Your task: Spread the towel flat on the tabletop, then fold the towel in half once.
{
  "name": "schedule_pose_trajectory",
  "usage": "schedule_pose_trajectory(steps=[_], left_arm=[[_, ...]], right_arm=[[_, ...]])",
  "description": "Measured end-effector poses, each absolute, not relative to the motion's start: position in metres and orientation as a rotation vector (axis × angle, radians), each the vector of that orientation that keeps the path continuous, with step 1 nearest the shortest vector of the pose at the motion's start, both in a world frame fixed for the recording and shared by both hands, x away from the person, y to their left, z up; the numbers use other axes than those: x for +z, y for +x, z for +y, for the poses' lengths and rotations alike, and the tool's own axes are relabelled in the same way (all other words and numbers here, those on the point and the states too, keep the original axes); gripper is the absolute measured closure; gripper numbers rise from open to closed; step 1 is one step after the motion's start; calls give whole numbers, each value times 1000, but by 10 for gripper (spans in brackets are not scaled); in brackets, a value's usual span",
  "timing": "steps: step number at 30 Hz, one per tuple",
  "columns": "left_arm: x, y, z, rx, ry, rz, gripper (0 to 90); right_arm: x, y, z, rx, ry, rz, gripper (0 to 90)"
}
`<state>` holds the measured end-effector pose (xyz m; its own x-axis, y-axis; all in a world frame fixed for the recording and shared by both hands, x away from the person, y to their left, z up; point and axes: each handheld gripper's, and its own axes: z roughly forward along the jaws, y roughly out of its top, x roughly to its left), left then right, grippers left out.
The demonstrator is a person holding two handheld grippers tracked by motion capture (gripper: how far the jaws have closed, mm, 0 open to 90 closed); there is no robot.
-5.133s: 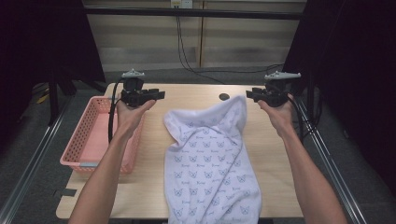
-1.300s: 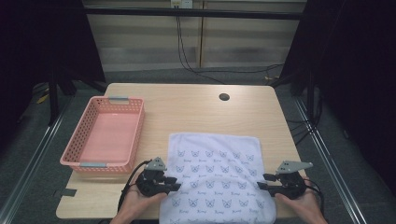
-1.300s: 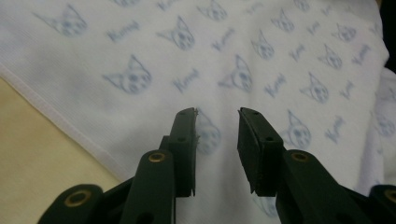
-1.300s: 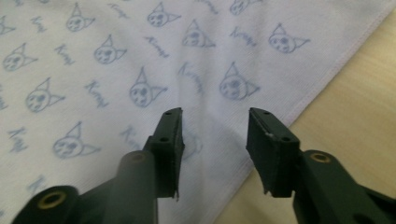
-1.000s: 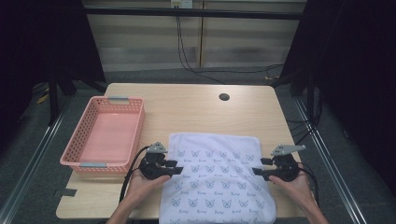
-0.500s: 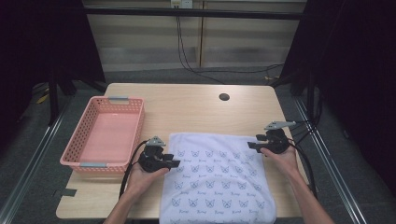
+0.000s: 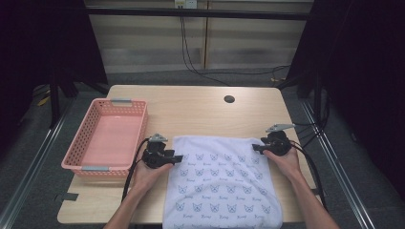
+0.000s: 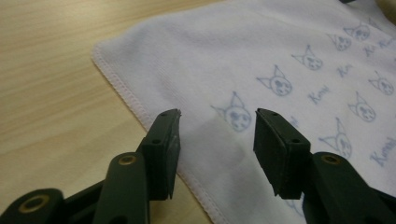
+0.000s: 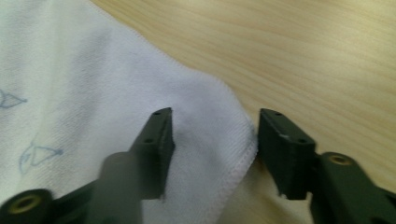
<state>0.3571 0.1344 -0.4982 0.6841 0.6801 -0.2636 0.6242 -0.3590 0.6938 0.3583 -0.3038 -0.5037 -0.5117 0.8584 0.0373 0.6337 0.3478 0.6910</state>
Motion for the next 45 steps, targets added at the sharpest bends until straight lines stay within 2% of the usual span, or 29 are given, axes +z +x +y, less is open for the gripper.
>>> schedule_pose_trajectory(steps=[3,5,8,15,24,28,30,33,38,45], left_arm=[[-498,364,134,150,2037,1045,449],[-503,366,136,116,2026,1069,427],[-502,369,138,140,2021,1075,407],[-503,387,128,143,2056,1066,411],[-504,405,118,228,2092,1030,434],[-504,406,111,262,2119,1013,532],[-501,406,109,241,2161,981,641],[-502,407,108,173,2159,959,849],[-500,410,113,86,2070,997,870],[-464,414,114,104,1993,933,870]], right_arm=[[-503,357,-302,955,1322,2288,635],[-503,356,-302,960,1330,2278,700],[-503,354,-300,962,1331,2281,780],[-503,355,-301,971,1332,2297,801],[-503,355,-301,984,1338,2294,805],[-504,356,-303,1003,1348,2296,810],[-504,356,-303,1002,1347,2297,810],[-503,358,-304,1006,1348,2304,816],[-494,360,-314,1121,1386,2268,845],[-469,364,-331,1277,1397,2169,850]])
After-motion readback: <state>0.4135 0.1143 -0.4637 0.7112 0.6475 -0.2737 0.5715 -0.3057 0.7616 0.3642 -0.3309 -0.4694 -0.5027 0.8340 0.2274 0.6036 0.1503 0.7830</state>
